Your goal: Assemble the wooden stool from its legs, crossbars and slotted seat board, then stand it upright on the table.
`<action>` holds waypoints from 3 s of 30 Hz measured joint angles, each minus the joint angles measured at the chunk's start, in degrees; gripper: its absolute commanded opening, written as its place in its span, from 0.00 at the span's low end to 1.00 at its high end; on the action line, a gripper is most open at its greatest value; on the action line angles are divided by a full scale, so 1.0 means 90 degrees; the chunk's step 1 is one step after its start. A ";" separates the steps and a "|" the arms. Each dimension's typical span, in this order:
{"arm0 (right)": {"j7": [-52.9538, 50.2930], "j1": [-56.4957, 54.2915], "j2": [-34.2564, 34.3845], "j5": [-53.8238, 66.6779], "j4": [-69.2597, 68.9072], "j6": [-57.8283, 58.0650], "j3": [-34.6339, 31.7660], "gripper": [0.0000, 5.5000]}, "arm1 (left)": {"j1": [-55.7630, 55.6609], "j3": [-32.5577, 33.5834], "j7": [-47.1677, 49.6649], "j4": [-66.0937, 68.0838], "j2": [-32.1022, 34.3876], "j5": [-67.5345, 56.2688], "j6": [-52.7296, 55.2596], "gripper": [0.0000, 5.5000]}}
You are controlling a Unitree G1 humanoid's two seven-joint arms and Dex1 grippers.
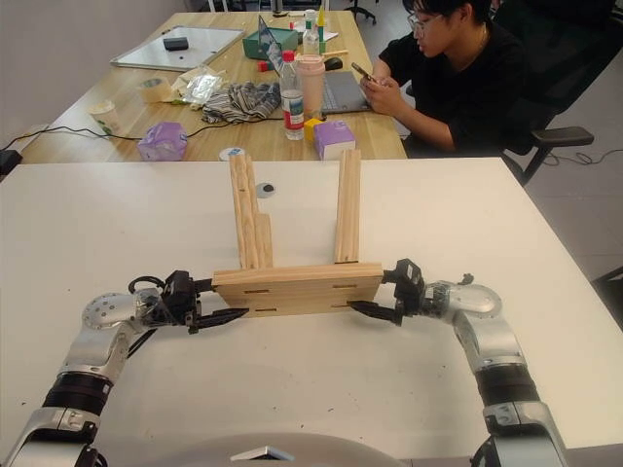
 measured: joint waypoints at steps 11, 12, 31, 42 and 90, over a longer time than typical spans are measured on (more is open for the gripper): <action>-0.0011 0.0101 -0.0025 0.0146 -0.0301 0.0414 -0.0138 0.39 | -0.0089 0.0008 -0.0116 -0.0138 0.0079 -0.0123 0.0225 0.30; -0.0016 0.0119 -0.0027 0.0246 -0.0403 0.0564 -0.0206 0.39 | -0.0110 0.0034 -0.0116 -0.0238 0.0103 -0.0187 0.0311 0.30; -0.6836 -0.4452 0.0121 0.7167 0.2265 0.7058 -0.2442 0.35 | -0.4858 0.0977 0.5743 0.1604 0.0857 -0.6823 0.8681 0.27; -0.7324 -0.5774 0.0715 0.5560 0.4684 0.5242 -0.2827 0.54 | -0.6733 0.0630 0.4982 0.4988 0.0172 -0.4019 0.6331 0.51; -0.5921 -0.2229 0.1547 0.0035 0.1348 -0.1002 -0.1925 0.98 | -0.3770 0.2224 0.6860 0.3377 -0.1139 0.0587 -0.0706 0.98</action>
